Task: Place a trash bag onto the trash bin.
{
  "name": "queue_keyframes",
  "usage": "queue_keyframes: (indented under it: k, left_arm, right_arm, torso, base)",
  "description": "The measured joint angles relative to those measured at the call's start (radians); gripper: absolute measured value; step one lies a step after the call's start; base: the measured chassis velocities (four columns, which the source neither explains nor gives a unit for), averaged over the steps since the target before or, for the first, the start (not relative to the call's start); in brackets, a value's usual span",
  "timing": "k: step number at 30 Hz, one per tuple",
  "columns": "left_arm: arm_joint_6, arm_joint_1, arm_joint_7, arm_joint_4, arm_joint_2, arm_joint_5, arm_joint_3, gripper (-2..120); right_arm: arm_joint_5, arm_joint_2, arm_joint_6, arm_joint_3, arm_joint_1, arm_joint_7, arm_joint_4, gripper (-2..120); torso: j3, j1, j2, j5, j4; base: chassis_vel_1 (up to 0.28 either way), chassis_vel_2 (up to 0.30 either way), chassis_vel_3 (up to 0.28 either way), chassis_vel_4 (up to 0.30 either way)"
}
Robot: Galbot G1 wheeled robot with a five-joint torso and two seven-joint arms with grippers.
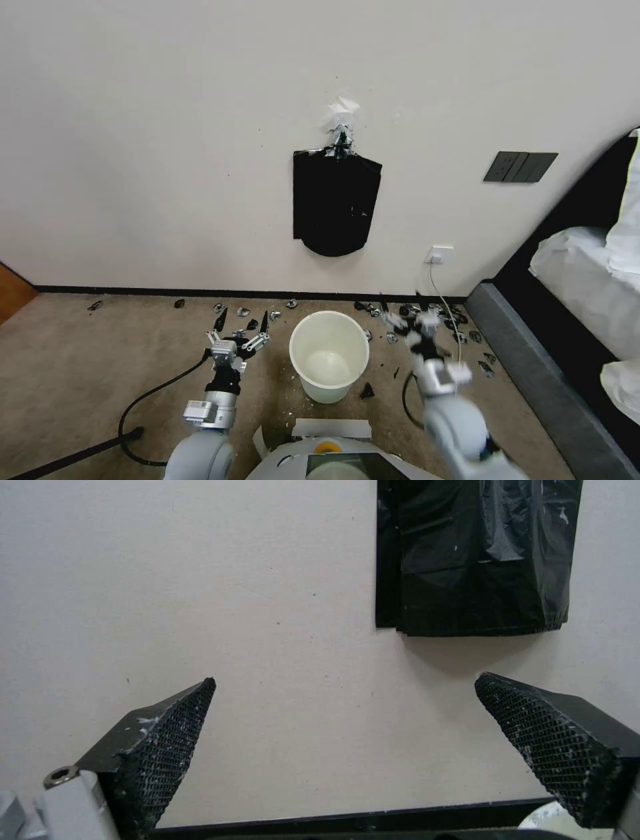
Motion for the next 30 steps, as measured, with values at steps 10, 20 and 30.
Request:
queue_keyframes:
  k: [10, 20, 30]
  left_arm:
    - [-0.016, 0.032, -0.001, -0.013, -0.047, 0.019, -0.030, 100]
    - [-0.020, 0.035, -0.001, -0.027, -0.041, 0.015, -0.064, 100]
    - [-0.020, 0.037, 0.002, -0.025, -0.030, -0.010, -0.109, 100]
  right_arm:
    - [0.325, 0.103, -0.128, -0.158, 0.516, 0.059, -0.223, 100]
    - [0.454, 0.173, -0.128, -0.206, 0.696, -0.012, -0.374, 100]
    - [0.492, 0.201, -0.126, -0.206, 0.781, -0.048, -0.458, 100]
  torso:
    - [0.000, 0.000, 0.000, -0.0001, -0.0001]
    - [0.000, 0.000, 0.000, -0.0001, -0.0004]
    - [0.000, 0.000, 0.000, 0.0000, -0.0004]
  base:
    - [0.000, 0.000, 0.000, 0.000]
    - [0.000, 0.000, 0.000, 0.000]
    - [0.000, 0.000, 0.000, 0.000]
